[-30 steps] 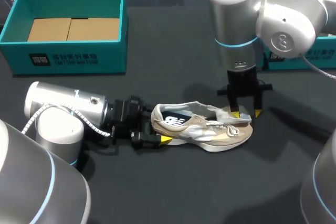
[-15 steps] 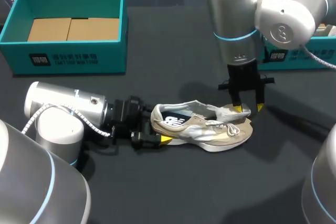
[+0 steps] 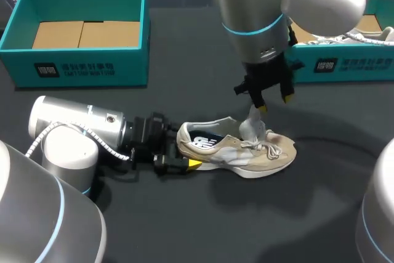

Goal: Take the shoe out of the shoebox, open the shoe tongue, remove and reinsert the insole, then place the shoe into the shoebox

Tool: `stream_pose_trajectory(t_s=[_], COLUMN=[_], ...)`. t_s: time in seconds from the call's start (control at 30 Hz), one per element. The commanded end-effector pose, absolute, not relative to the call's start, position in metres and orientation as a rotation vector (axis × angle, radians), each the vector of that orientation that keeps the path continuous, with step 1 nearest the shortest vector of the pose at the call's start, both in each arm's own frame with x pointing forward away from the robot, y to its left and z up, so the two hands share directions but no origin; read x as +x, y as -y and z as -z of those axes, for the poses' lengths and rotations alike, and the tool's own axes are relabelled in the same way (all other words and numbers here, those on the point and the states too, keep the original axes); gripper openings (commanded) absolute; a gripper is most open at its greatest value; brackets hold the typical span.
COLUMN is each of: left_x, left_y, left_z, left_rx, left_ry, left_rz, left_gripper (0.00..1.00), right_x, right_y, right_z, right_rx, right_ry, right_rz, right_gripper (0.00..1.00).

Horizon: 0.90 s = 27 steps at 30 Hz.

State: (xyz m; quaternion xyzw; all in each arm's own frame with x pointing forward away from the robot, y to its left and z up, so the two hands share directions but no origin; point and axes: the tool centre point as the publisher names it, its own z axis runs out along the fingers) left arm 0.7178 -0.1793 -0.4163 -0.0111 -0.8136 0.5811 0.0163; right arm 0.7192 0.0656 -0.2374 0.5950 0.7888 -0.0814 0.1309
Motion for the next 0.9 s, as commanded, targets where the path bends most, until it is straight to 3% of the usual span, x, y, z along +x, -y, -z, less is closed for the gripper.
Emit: stream_pose_trajectory(t_s=[0.03,0.1,0.13,0.17,0.2,0.33,0.73,0.9], left_x=[0.717,0.717,0.717,0.717,0.717,0.717,0.717,0.717], left_y=[0.179,0.179,0.179,0.179,0.179,0.179,0.179,0.179], left_z=[0.416,0.416,0.416,0.416,0.416,0.416,0.416,0.416], left_rx=[-0.035,-0.035,-0.035,-0.035,-0.035,-0.035,-0.035,-0.035], left_ry=[2.531,2.531,2.531,2.531,2.531,2.531,2.531,2.531], left_rz=[-1.804,-1.804,-1.804,-1.804,-1.804,-1.804,-1.804,-1.804], left_gripper=[0.0,0.0,0.0,0.0,0.0,0.0,0.0,0.0], right_x=[0.72,0.721,0.722,0.722,0.722,0.711,0.711,0.707], right_y=[-0.091,-0.103,-0.11,-0.116,-0.122,-0.142,-0.146,-0.181], right_z=[0.22,0.217,0.216,0.215,0.215,0.215,0.216,0.242], right_rx=[1.604,1.507,1.443,1.4,1.346,0.947,0.999,0.655], right_ry=[-2.348,-2.439,-2.507,-2.547,-2.599,-2.979,-2.98,-3.077], right_rz=[0.255,0.223,0.188,0.171,0.153,-0.098,-0.018,0.043], right_gripper=[0.36,0.28,0.18,0.02,0.0,0.0,0.0,0.0])
